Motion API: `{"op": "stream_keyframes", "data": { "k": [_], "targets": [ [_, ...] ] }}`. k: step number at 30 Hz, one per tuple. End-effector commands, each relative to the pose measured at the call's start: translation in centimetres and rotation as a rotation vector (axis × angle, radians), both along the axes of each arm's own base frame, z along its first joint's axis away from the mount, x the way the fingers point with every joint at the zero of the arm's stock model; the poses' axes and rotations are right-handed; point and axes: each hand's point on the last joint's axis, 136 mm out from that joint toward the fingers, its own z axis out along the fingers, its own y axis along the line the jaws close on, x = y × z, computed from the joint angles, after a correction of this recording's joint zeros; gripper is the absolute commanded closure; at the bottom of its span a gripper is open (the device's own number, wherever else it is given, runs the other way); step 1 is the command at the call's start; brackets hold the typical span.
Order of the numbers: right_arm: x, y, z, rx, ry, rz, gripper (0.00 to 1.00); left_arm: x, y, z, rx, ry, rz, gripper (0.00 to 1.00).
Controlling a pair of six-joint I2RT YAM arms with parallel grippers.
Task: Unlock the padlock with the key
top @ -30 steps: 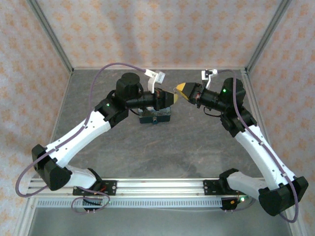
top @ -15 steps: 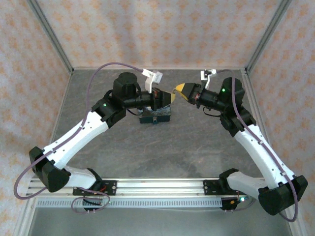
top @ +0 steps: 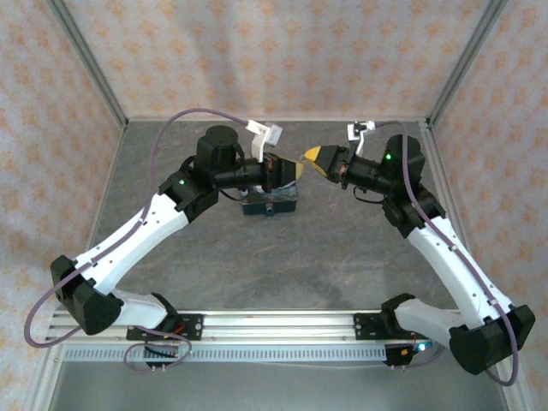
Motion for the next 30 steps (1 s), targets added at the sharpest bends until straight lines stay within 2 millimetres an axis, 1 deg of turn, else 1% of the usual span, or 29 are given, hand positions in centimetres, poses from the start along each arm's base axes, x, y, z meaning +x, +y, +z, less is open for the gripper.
{"op": "stream_keyframes", "data": {
  "k": [1,5,9,10,13,15,18,20,22,23,24,27,30],
  "targets": [
    [-0.6,0.1,1.2,0.011,-0.047,0.028,1.00,0.2,0.4,2.1,-0.030,-0.046,0.012,0.75],
    [-0.6,0.1,1.2,0.009,-0.046,0.030,1.00,0.4,0.5,2.5,-0.034,-0.062,0.024,0.64],
    [-0.6,0.1,1.3,0.012,-0.050,0.032,1.00,0.7,0.4,2.9,-0.034,-0.072,0.029,0.47],
    [-0.6,0.1,1.4,0.014,-0.052,0.033,1.00,0.8,0.4,2.9,-0.033,-0.072,0.034,0.45],
    [-0.6,0.2,1.3,0.015,-0.049,0.036,1.00,0.9,0.3,3.2,-0.039,-0.076,0.032,0.44],
    [-0.7,0.2,1.3,0.015,-0.051,0.037,1.00,0.9,0.1,3.4,-0.046,-0.079,0.024,0.47],
    [-0.6,0.2,1.2,0.015,-0.048,0.034,1.00,0.8,-0.1,3.5,-0.055,-0.076,0.011,0.55],
    [-0.6,0.2,1.4,0.017,-0.049,0.034,1.00,0.7,-0.2,3.5,-0.058,-0.074,0.001,0.62],
    [-0.7,0.2,1.5,0.019,-0.054,0.034,1.00,0.7,-0.2,3.4,-0.056,-0.068,0.001,0.61],
    [-0.7,0.2,1.5,0.019,-0.053,0.035,1.00,0.6,-0.3,3.4,-0.056,-0.067,-0.004,0.56],
    [-0.7,0.2,1.6,0.021,-0.054,0.035,1.00,0.6,-0.3,3.3,-0.057,-0.063,-0.006,0.55],
    [-0.6,0.2,1.5,0.021,-0.051,0.034,1.00,0.6,-0.3,3.2,-0.061,-0.059,-0.008,0.55],
    [-0.6,0.1,1.6,0.026,-0.051,0.031,1.00,0.4,-0.3,3.3,-0.068,-0.058,-0.012,0.57]
  ]
}}
